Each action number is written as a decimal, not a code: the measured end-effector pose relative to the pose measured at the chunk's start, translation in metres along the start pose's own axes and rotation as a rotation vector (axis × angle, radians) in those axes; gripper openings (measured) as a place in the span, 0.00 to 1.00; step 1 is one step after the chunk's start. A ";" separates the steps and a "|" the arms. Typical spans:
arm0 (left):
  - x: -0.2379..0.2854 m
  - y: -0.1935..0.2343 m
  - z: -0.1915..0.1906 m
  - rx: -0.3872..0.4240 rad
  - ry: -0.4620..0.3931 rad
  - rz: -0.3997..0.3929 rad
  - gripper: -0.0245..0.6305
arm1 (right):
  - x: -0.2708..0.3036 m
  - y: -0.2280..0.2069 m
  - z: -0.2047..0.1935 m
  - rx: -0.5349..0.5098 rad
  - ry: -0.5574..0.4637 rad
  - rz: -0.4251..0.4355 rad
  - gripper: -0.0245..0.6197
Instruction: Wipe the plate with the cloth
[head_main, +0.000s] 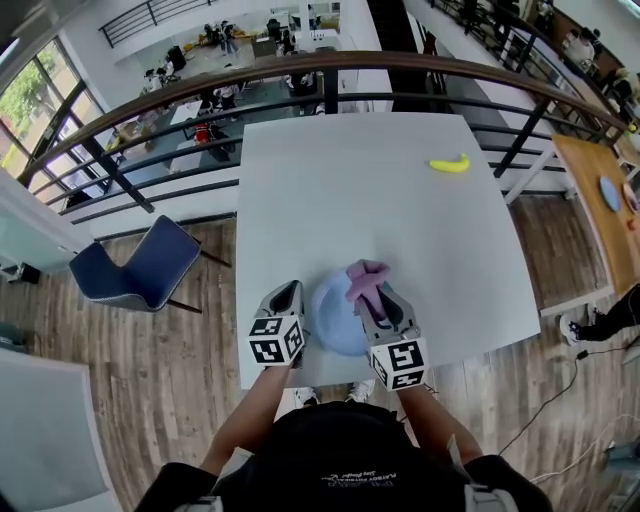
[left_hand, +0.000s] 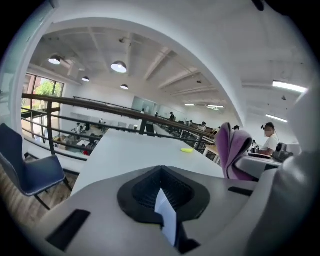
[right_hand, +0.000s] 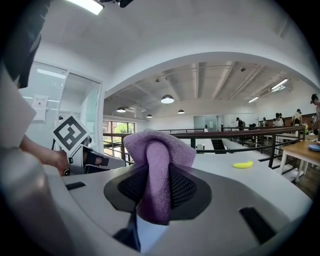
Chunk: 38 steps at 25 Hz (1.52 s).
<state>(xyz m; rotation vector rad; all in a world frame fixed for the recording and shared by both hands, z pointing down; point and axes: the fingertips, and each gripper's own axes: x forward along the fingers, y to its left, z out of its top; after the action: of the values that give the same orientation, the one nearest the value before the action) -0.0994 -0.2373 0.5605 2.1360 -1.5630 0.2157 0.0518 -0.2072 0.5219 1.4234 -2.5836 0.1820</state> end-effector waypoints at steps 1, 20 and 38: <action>-0.004 -0.004 0.009 0.023 -0.028 -0.004 0.06 | -0.001 0.001 0.005 -0.003 -0.009 0.000 0.22; -0.043 -0.073 0.092 0.284 -0.362 -0.210 0.06 | -0.015 -0.017 0.067 -0.108 -0.127 -0.062 0.21; -0.045 -0.058 0.079 0.256 -0.315 -0.173 0.06 | -0.017 -0.018 0.051 -0.066 -0.081 -0.069 0.21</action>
<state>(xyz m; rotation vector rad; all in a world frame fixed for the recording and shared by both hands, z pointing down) -0.0728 -0.2226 0.4575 2.5948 -1.5740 0.0204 0.0701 -0.2129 0.4691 1.5243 -2.5728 0.0298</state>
